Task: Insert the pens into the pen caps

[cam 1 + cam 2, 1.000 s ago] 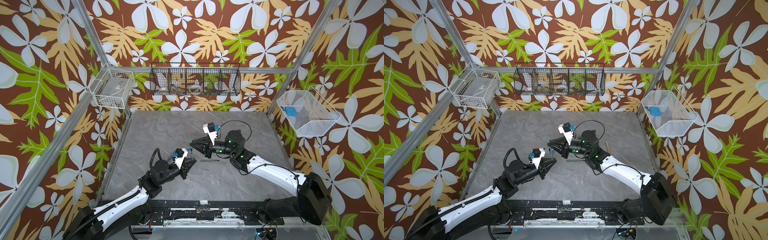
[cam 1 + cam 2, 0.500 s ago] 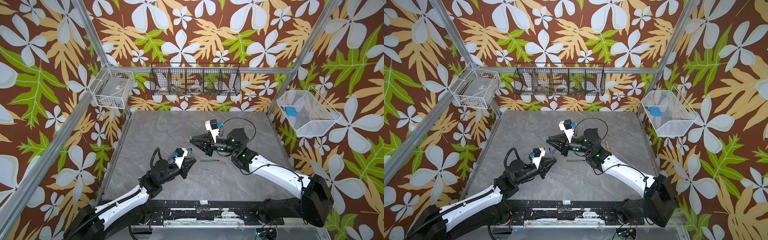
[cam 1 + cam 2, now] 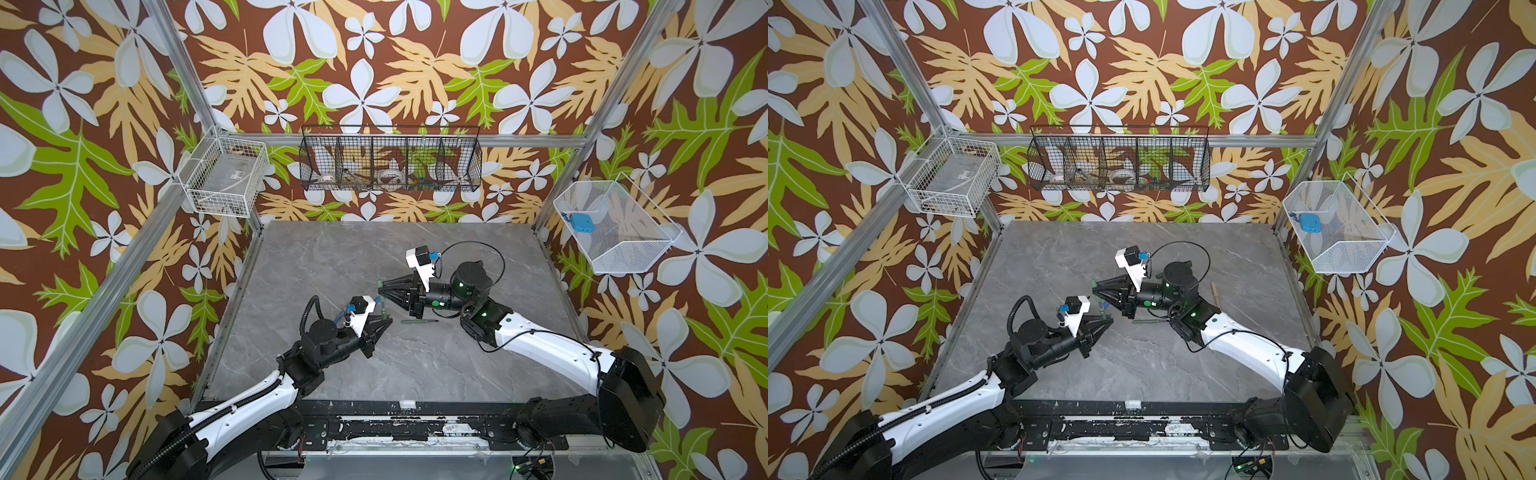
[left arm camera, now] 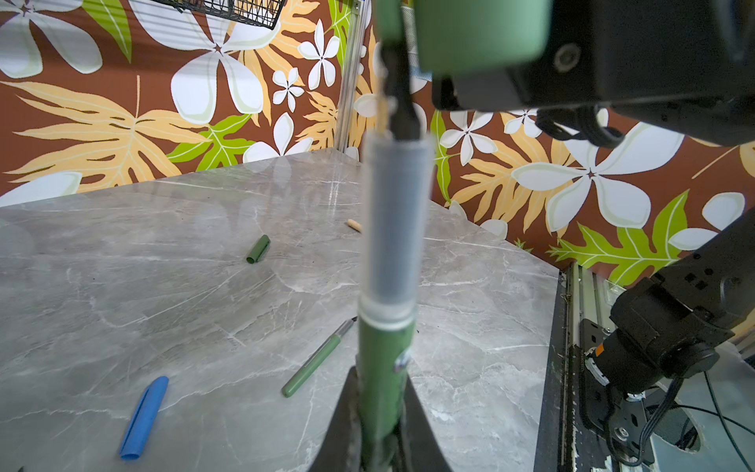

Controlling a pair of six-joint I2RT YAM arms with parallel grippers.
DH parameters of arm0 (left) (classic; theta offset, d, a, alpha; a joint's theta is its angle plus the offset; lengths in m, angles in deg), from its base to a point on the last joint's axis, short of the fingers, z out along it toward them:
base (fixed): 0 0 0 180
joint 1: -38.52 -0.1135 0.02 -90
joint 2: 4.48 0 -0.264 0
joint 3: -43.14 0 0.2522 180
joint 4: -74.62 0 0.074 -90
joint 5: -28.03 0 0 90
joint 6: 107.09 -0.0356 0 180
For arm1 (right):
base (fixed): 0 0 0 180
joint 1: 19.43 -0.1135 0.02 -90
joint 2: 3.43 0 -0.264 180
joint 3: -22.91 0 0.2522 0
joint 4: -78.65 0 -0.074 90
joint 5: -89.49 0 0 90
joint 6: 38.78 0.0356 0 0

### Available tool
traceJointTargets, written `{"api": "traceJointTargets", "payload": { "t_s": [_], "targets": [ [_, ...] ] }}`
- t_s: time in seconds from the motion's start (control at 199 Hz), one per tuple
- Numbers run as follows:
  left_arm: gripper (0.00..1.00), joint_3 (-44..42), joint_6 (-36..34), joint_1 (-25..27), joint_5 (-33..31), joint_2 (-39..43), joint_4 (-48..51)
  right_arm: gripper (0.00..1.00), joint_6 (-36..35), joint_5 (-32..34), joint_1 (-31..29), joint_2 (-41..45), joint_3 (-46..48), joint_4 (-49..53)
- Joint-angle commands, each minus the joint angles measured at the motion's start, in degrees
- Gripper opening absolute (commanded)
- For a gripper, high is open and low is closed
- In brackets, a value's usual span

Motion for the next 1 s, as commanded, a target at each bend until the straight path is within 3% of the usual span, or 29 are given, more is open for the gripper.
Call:
{"api": "traceJointTargets", "payload": {
  "t_s": [0.0, 0.999],
  "targets": [
    [0.00, 0.30, -0.14, 0.05, -0.18, -0.01, -1.90, 0.15, 0.65, -0.61, -0.06, -0.07, -0.01, -1.88],
    [0.00, 0.02, -0.25, 0.05, -0.31, 0.81, -1.87, 0.14, -1.47, 0.31, -0.19, -1.11, -1.96, -1.39]
  ]
}}
